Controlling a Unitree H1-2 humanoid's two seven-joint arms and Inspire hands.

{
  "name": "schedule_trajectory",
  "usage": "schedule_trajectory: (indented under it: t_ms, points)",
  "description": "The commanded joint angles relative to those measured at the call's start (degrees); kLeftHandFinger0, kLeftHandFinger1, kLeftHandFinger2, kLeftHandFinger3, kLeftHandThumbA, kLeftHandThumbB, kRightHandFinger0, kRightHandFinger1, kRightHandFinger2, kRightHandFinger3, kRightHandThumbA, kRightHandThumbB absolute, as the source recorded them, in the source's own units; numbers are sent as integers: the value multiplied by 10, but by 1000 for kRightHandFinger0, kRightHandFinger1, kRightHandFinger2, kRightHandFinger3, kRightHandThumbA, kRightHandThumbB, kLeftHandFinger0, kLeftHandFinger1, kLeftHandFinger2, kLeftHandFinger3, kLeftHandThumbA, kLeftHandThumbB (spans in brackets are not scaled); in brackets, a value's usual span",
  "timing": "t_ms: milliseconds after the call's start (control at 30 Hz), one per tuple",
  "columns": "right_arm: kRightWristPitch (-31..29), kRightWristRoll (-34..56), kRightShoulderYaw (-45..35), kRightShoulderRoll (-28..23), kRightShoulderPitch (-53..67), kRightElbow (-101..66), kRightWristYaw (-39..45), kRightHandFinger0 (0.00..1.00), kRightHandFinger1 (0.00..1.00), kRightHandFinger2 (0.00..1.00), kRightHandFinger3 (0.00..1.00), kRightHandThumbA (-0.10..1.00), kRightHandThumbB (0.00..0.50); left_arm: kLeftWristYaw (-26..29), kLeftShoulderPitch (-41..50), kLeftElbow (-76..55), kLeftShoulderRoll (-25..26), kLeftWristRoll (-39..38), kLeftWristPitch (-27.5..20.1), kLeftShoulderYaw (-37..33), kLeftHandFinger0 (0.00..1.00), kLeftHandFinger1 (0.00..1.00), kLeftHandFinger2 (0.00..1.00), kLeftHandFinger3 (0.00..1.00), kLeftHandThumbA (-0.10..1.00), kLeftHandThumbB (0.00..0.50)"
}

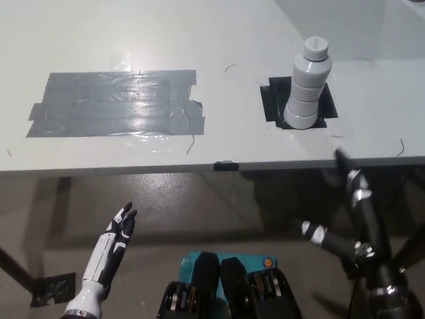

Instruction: A white bottle is kept in the middle of the desk infront of the robot and the robot picks it up with its right hand and passes it to a person

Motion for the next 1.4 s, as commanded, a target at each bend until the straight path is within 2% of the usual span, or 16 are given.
schedule_trajectory:
  t_ms: [0,33,233,367,567,633,767,933,1067,1233,1333,1367]
  points:
    - [10,-9,-33,-12,-55,-28,-21,1000,1000,1000,1000,1000,306,4,1,-8,2,0,-29,3,1000,1000,1000,1000,966,4]
    - [19,2,-42,-14,-73,-12,-20,1000,1000,1000,1000,1000,296,5,1,-9,1,1,-27,3,1000,1000,1000,1000,965,3]
    - [101,30,-72,-28,-165,60,-5,1000,1000,1000,1000,1000,328,6,-3,-11,1,0,-27,5,1000,1000,1000,1000,960,0]
    - [124,36,-84,-31,-211,125,-11,1000,1000,1000,1000,1000,300,5,-6,-10,2,2,-29,3,1000,1000,1000,1000,965,0]
    - [125,66,-98,-28,-274,229,-7,1000,1000,1000,1000,1000,309,7,-7,-13,1,2,-24,5,1000,1000,1000,1000,987,14]
    - [121,63,-98,-31,-297,270,-8,1000,1000,1000,1000,1000,294,4,-9,-9,1,-3,-28,5,1000,1000,1000,1000,968,0]
    - [142,55,-92,-29,-324,308,-14,1000,1000,1000,1000,1000,348,4,-7,-10,2,0,-32,4,1000,1000,1000,1000,956,8]
    - [140,57,-86,-24,-356,365,-11,1000,1000,1000,1000,1000,353,6,-8,-12,2,4,-29,3,1000,1000,1000,1000,982,6]
    - [125,59,-83,-19,-378,415,-10,1000,1000,1000,1000,1000,348,4,-9,-13,1,0,-28,4,1000,1000,1000,1000,962,0]
    - [112,63,-82,-12,-410,488,-15,1000,1000,1000,1000,1000,394,3,-10,-16,2,1,-24,3,1000,1000,1000,1000,980,5]
    - [103,56,-78,-14,-429,533,-22,1000,1000,1000,1000,1000,397,4,-10,-15,1,2,-26,2,1000,1000,1000,1000,970,0]
    - [104,50,-74,-15,-436,548,-27,1000,1000,1000,1000,1000,416,4,-9,-16,1,3,-25,2,1000,1000,1000,1000,970,0]
